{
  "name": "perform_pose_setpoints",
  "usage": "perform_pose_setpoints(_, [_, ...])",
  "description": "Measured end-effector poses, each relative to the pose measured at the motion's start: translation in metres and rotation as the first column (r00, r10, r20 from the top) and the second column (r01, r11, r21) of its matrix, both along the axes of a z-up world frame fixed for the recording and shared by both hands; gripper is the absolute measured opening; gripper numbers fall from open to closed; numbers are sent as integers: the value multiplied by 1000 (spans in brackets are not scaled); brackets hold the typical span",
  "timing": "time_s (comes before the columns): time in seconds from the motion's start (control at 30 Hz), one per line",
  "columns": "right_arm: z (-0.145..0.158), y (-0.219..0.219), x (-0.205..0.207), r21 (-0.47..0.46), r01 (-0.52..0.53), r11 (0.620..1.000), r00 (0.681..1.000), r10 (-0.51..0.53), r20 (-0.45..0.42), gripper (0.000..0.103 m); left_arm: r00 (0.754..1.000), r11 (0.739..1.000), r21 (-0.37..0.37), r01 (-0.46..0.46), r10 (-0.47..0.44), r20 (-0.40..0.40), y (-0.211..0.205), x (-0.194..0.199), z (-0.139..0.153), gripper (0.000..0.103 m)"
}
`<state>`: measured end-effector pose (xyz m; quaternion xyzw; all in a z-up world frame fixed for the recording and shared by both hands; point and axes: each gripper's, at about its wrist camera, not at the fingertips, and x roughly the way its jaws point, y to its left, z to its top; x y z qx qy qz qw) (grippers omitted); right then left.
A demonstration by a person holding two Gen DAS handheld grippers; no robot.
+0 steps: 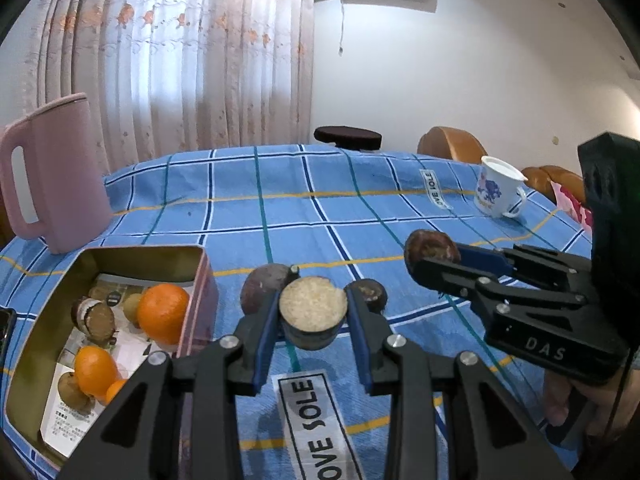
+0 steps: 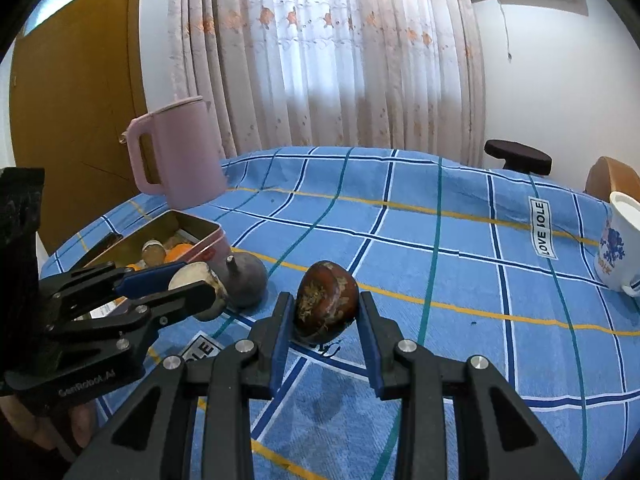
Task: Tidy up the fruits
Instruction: 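Grasp the cut fruit half with the left gripper while the right grasps a mangosteen, then carry the cut fruit half and mangosteen over the tin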
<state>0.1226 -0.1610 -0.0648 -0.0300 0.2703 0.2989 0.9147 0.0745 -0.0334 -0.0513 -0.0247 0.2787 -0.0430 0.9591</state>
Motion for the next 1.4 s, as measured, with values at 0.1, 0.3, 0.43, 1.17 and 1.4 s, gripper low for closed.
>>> perform_pose_setpoints(0.1, [1, -2, -2, 14, -2, 1000, 1000, 2, 14, 34, 1000, 1000, 11, -5, 5, 15, -2, -3, 1, 35])
perform_pose_setpoints(0.3, [4, -6, -7, 36, -2, 999, 999, 1, 43, 34, 999, 1000, 21, -19, 18, 45, -2, -9, 4, 35])
perform_pose_setpoints(0.43, [5, -6, -9, 38, -2, 999, 999, 0, 52, 34, 998, 999, 30, -24, 22, 63, -4, -12, 5, 35])
perform_pose_setpoints(1.17, [14, -14, -27, 82, -19, 996, 988, 6, 154, 34, 989, 998, 44, -48, 41, 143, -5, -25, 11, 35])
perform_pose_setpoints(1.4, [17, -18, -34, 97, -16, 995, 981, -3, 192, 34, 985, 997, 47, -60, 51, 165, -5, -30, 13, 35])
